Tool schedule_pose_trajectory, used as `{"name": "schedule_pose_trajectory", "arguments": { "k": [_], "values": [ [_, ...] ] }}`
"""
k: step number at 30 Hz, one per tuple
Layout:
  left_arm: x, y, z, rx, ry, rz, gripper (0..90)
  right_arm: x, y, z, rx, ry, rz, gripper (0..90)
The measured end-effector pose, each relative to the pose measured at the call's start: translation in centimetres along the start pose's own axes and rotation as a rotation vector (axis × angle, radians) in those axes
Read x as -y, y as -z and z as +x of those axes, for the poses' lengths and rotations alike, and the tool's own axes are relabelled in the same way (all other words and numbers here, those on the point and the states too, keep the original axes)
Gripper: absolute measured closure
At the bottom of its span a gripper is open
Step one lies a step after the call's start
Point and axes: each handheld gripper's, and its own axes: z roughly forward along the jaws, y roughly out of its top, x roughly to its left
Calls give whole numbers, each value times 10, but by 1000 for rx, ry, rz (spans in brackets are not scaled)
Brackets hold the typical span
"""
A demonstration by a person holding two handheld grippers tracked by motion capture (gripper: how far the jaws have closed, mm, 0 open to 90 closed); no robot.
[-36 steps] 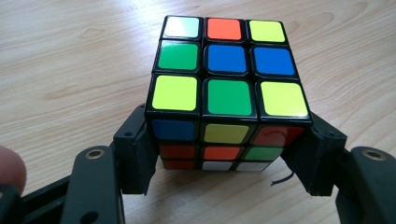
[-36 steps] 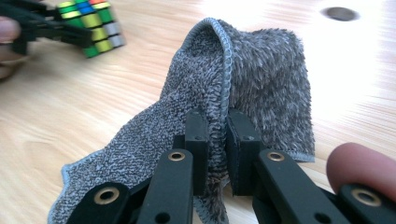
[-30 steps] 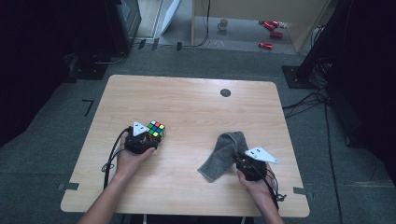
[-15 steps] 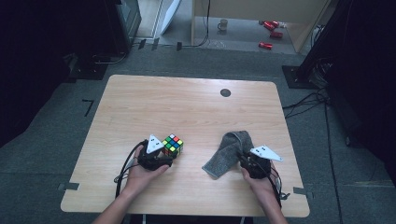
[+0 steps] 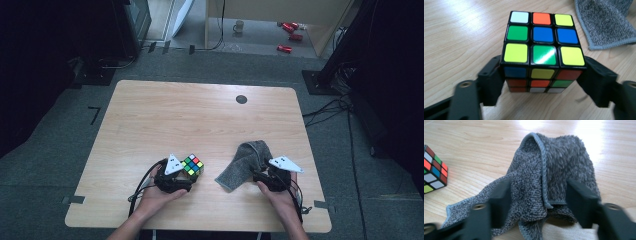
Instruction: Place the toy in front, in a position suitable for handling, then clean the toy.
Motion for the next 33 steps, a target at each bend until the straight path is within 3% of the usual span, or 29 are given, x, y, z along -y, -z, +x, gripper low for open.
{"name": "schedule_pose_trajectory", "arguments": {
  "k": [5,7,12,14,20,28,33],
  "values": [
    [4,12,9,28,28,-16,143,-4,5,-1,-6,-9,-23,181],
    [11,22,18,35,42,-28,139,-5,5,-3,-9,-22,-23,162],
    [17,26,27,23,37,-29,137,-4,4,-5,-8,-32,-6,146],
    [16,24,29,28,54,-27,138,-4,4,-6,-8,-39,-7,141],
    [14,18,21,52,22,-15,135,-4,5,-4,-25,-41,-5,138],
    [8,7,16,42,21,10,133,-2,-1,4,-34,-18,24,138],
    [4,0,10,42,-3,30,133,0,-2,5,-32,-12,38,137]
  ]
}}
